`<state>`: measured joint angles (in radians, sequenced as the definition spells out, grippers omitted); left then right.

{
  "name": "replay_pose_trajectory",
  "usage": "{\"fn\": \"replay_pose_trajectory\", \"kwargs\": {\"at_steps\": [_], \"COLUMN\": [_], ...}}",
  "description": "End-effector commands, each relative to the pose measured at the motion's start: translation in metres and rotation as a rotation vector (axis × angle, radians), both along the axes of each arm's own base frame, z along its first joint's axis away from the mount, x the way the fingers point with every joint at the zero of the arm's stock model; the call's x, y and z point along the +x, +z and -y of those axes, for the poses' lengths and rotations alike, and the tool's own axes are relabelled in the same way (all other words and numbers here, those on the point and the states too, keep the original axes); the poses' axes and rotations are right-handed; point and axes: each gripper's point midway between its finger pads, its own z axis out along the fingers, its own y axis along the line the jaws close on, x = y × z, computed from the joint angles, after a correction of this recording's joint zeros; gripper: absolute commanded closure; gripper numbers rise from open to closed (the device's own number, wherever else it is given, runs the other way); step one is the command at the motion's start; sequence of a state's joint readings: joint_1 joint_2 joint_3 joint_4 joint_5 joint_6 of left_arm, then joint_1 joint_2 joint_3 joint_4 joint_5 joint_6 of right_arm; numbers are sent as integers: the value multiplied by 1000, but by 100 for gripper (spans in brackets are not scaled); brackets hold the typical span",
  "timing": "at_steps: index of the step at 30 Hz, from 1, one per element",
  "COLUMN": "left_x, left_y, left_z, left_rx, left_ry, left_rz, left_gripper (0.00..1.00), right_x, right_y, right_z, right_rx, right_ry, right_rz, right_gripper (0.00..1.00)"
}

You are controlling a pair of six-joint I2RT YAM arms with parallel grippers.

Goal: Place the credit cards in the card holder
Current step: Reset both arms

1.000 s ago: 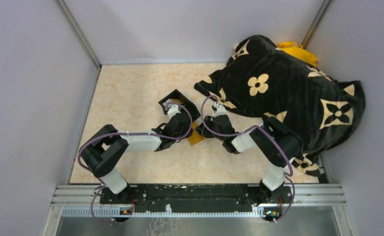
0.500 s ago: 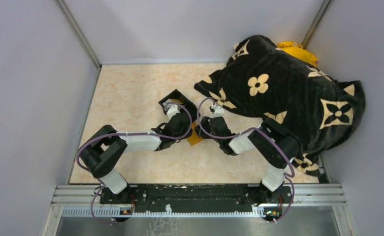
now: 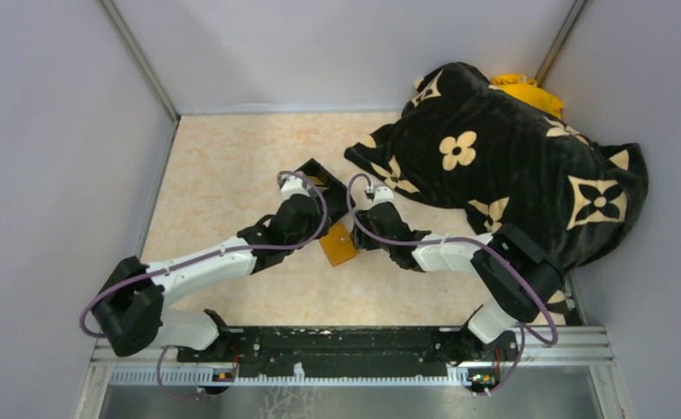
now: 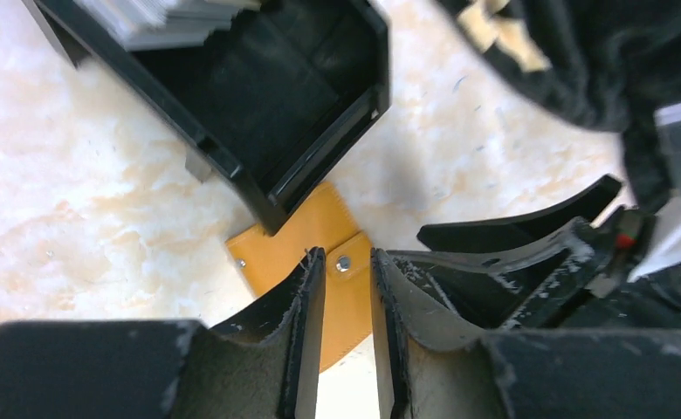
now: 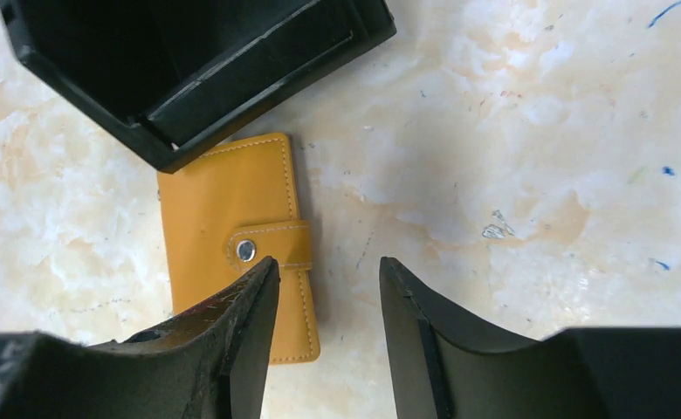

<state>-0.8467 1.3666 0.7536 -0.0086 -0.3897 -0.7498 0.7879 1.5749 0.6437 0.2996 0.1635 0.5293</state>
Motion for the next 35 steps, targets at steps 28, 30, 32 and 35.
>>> {"fn": "replay_pose_trajectory", "kwargs": {"at_steps": [28,30,32,35], "left_x": [-27,-26,-25,-24], "left_y": [6,10,14,19], "left_z": [-137,-137,-137,-138], "left_rx": [275,259,251,254], "left_ry": [416,412,399,392], "left_rz": [304,331,361,385], "left_gripper": [0,0,0,0], "right_x": [0,-1,-2,-2], "right_y": [89,88,89,93], "right_z": [114,119,123,128], "right_rx": [-176,-196,-203,-191], "right_ry": [-418,-429,-441,-456], "right_rz": [191,195,206,235], "right_gripper": [33,33,35,33]}}
